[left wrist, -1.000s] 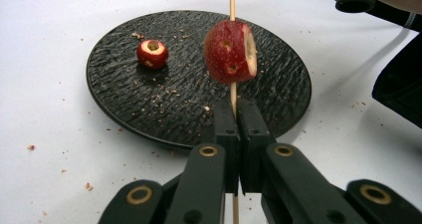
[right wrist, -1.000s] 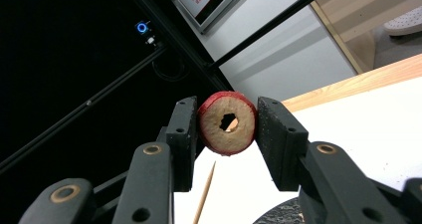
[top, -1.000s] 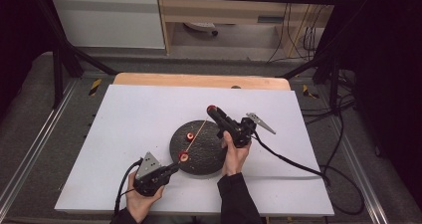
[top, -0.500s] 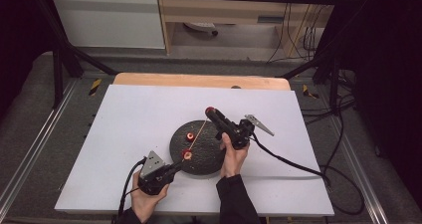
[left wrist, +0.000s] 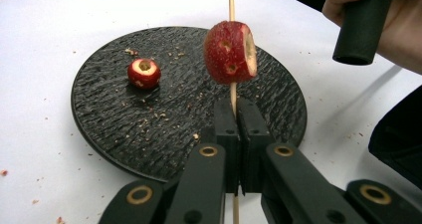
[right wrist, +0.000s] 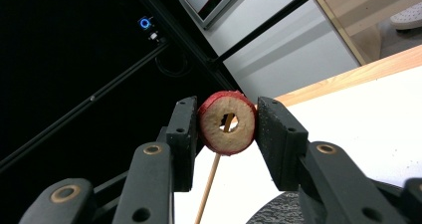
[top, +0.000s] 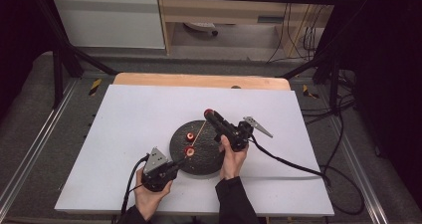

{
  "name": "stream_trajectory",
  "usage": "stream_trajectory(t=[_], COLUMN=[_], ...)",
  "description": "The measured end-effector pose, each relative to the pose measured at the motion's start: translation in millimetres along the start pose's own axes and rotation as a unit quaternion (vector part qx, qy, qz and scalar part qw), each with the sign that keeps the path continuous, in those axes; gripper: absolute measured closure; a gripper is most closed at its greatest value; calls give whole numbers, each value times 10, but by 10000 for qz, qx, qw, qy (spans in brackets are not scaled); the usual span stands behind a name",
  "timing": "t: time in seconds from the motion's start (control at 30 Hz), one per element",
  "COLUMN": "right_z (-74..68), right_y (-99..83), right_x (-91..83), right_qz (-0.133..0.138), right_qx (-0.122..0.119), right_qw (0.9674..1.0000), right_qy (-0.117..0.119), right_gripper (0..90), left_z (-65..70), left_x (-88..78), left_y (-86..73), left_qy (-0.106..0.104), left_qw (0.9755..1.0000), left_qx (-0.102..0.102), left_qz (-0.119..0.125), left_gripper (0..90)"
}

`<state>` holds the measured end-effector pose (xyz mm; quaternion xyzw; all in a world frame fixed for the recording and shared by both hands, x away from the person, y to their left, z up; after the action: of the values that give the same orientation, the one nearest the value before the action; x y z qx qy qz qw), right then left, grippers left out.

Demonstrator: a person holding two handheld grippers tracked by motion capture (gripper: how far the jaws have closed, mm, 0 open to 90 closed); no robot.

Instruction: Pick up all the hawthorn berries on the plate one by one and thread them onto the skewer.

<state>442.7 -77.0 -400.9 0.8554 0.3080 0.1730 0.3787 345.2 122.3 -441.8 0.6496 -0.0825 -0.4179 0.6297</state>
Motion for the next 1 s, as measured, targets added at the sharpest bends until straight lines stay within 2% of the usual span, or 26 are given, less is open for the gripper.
stream_trajectory(t=[0.63,1.0], right_z=[-9,-26], right_y=[-130,-235], right_x=[-44,-79], right_qz=[-200,-366], right_qx=[-32,-90], right_qw=[9998,9993], right_qy=[61,86], right_gripper=[620,620], left_z=[-10,-35], left_x=[102,187], left_y=[151,246], left_qy=[11,-66], left_qw=[10000,10000], left_qx=[-14,-51], left_qz=[57,31], left_gripper=[882,883])
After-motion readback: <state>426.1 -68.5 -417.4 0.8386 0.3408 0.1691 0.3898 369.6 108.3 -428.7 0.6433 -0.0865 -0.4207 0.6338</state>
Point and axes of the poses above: each handheld gripper's, and its own axes: x roughly forward along the jaws, y roughly out of its top, z roughly to its right, the point moved 4 cm from there along x, roughly forward along the jaws
